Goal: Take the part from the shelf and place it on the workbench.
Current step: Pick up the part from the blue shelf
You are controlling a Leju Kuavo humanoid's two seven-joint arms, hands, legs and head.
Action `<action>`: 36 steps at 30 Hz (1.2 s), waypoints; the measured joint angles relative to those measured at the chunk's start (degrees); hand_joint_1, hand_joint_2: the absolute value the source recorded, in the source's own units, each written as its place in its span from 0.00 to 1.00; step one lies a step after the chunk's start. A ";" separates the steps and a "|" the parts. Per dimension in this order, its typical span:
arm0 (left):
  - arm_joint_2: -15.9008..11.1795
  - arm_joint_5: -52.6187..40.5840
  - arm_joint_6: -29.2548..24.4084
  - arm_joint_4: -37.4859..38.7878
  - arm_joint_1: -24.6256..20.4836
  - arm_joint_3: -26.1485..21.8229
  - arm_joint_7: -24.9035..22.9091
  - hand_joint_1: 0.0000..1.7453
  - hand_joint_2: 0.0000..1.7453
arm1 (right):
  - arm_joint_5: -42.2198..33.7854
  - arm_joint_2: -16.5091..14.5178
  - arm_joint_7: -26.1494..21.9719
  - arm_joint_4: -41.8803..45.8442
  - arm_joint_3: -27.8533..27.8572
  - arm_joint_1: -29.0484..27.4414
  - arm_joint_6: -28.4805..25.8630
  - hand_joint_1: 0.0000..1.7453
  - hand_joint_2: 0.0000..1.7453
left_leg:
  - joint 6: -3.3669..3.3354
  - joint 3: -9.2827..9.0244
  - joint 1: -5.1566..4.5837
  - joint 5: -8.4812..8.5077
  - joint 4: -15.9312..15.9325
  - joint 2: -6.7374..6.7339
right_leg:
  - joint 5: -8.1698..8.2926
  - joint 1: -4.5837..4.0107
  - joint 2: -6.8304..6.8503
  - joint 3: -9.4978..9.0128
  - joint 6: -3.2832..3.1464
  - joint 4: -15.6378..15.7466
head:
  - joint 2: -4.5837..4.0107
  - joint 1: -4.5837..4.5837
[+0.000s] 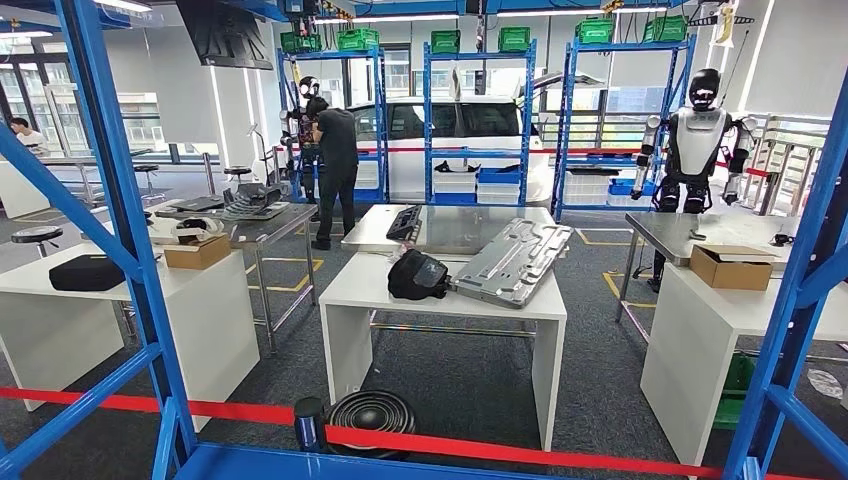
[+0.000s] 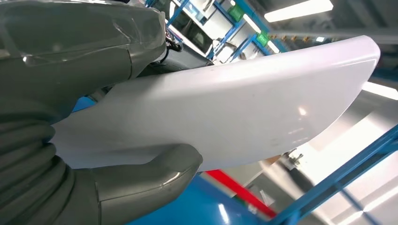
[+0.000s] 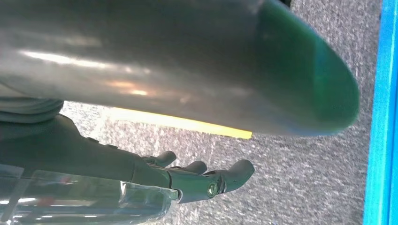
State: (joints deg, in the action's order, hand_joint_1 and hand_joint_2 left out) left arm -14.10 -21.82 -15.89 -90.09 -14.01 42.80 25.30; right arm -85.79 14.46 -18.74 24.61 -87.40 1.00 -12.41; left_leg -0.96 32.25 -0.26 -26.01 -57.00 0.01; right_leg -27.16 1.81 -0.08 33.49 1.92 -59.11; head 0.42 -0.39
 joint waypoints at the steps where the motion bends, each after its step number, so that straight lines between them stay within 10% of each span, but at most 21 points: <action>1: 0.20 0.26 -0.14 -0.90 0.40 -0.30 0.04 1.00 1.00 | 0.00 -0.05 -0.02 0.03 0.03 0.02 -0.03 0.00 0.00 | 0.24 0.20 -0.10 -0.21 -0.35 0.01 | 0.10 -0.12 -0.06 -0.32 -0.53 0.66 | 0.00 -0.02; 5: 0.82 1.04 -0.41 -4.02 2.34 -1.62 0.19 1.00 1.00 | 0.00 -0.47 -0.03 0.05 0.23 0.06 -0.09 0.00 0.00 | 1.02 1.11 0.26 -1.61 -2.26 0.01 | 0.35 -0.04 -0.19 -0.41 -1.99 0.66 | 0.00 -0.26; 10: 1.23 1.92 -0.65 -6.30 4.55 -2.93 0.54 1.00 1.00 | 0.00 -1.12 -0.04 -0.03 0.36 0.18 -0.19 0.00 0.00 | 1.97 7.80 0.71 -7.99 -16.82 0.02 | 0.35 -0.15 -0.19 -0.38 -2.31 0.68 | 0.00 -0.49; 15: 1.56 2.67 -0.68 -8.45 5.63 -3.81 0.60 1.00 1.00 | 0.00 -2.04 -0.04 -0.52 0.58 0.38 0.24 0.00 0.00 | 0.19 0.72 0.08 -1.28 -2.54 -0.06 | 0.36 -0.54 -0.34 -0.53 -2.19 0.72 | 0.01 -0.59; 20: 1.79 2.91 -0.63 -9.83 6.36 -4.20 0.68 1.00 1.00 | 0.00 -2.45 -0.05 -0.82 0.81 0.41 0.51 0.00 0.00 | -0.85 -0.72 -0.30 -0.41 0.63 -0.29 | 0.13 -0.50 -0.06 -0.09 -1.27 0.27 | 0.00 -0.55; 25: 2.08 2.91 -0.63 -10.17 7.41 -4.26 0.57 1.00 1.00 | 0.00 -2.23 -0.05 -0.93 0.81 0.25 0.54 0.00 0.00 | -1.40 -1.00 -0.31 0.33 1.49 -0.37 | -5.75 -0.52 0.01 6.77 -1.40 -14.18 | 0.00 -0.22; 29: 2.27 2.91 -0.74 -10.44 8.21 -4.57 0.55 1.00 1.00 | 0.00 -1.96 -0.05 -0.96 0.82 0.18 0.47 0.00 0.00 | -0.83 -0.75 -0.37 -0.14 0.55 -0.14 | -1.29 -0.35 0.08 1.59 0.19 -3.83 | 0.00 -0.09; 36: 2.45 3.62 -0.91 -12.26 9.13 -5.35 0.73 1.00 1.00 | 0.00 -1.85 -0.05 -0.95 0.81 0.23 0.33 0.00 0.00 | 0.84 1.13 -0.22 -2.48 -3.11 0.00 | 0.27 -0.21 -0.11 -0.56 -2.15 0.73 | 0.00 -0.37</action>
State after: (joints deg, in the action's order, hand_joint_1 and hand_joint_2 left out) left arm -11.65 -18.20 -16.80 -102.35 -4.87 37.45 26.03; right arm -85.79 12.61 -18.80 23.65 -86.59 1.23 -12.08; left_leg -0.13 33.38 -0.48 -28.49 -60.11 0.01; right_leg -26.89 1.60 -0.19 32.93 -0.23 -58.38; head 0.42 -0.77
